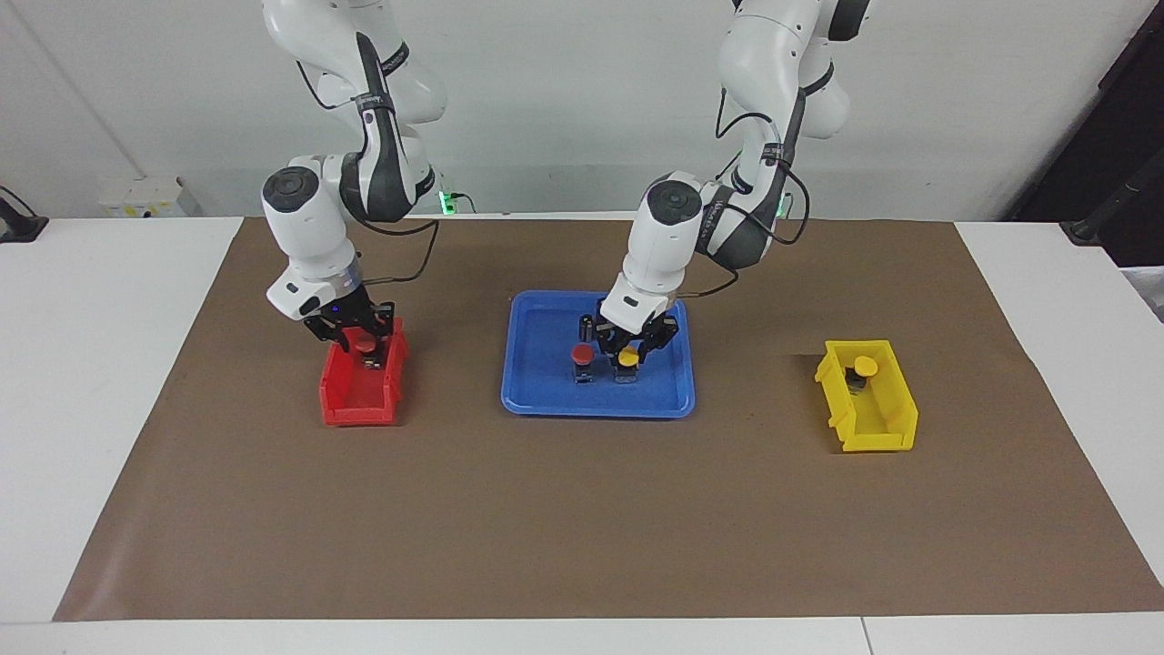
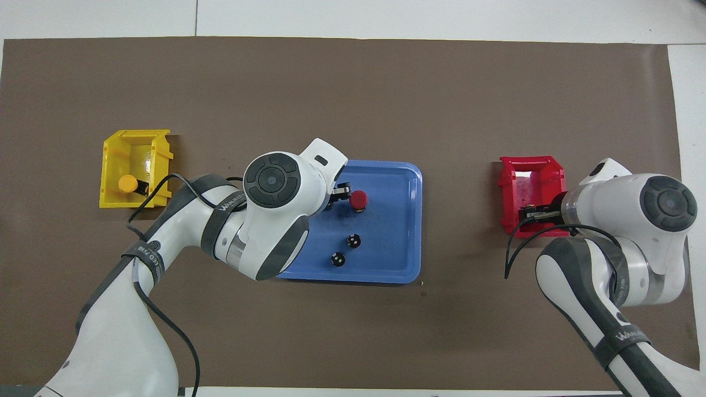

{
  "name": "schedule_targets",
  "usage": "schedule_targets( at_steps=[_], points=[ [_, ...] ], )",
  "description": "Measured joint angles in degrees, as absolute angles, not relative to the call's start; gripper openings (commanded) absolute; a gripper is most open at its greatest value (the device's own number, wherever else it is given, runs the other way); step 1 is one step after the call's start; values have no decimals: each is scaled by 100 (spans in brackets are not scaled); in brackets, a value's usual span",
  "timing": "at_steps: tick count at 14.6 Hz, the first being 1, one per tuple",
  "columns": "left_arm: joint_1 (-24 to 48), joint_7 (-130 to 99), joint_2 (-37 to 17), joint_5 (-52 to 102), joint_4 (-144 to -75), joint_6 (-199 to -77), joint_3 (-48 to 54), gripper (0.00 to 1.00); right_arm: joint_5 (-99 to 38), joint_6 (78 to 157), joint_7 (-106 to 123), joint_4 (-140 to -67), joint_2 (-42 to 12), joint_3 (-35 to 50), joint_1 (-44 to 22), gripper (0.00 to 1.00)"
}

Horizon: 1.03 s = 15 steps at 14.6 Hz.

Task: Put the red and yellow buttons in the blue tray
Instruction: 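Release the yellow button in the tray while the right gripper grasps red, then place the second red button in the tray with the right gripper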

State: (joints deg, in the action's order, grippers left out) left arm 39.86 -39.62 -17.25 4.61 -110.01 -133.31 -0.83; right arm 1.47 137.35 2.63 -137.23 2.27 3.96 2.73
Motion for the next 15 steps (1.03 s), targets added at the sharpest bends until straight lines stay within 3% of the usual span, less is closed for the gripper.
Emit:
schedule_targets(
  at_steps=[2, 5, 6, 11, 15],
  points=[
    [3998, -3974, -1739, 464, -10989, -13336, -85, 84, 147, 13735, 263, -13744, 229, 396, 273, 34],
    [3990, -3972, -1666, 466, -10819, -13119, -157, 87, 144, 13650, 301, -13672, 238, 396, 273, 33],
    [3951, -3930, -1599, 465, -10670, -12822, -195, 97, 144, 13380, 322, -13496, 239, 396, 272, 33],
    [3312, -2380, -941, 262, -9969, -10998, -512, 100, 119, 11466, 279, -11492, 70, 546, 168, 34],
    [2633, -1016, -278, -54, -9915, -10148, -785, 100, 101, 11486, -1695, -10664, -493, 676, -1006, 33]
  ],
)
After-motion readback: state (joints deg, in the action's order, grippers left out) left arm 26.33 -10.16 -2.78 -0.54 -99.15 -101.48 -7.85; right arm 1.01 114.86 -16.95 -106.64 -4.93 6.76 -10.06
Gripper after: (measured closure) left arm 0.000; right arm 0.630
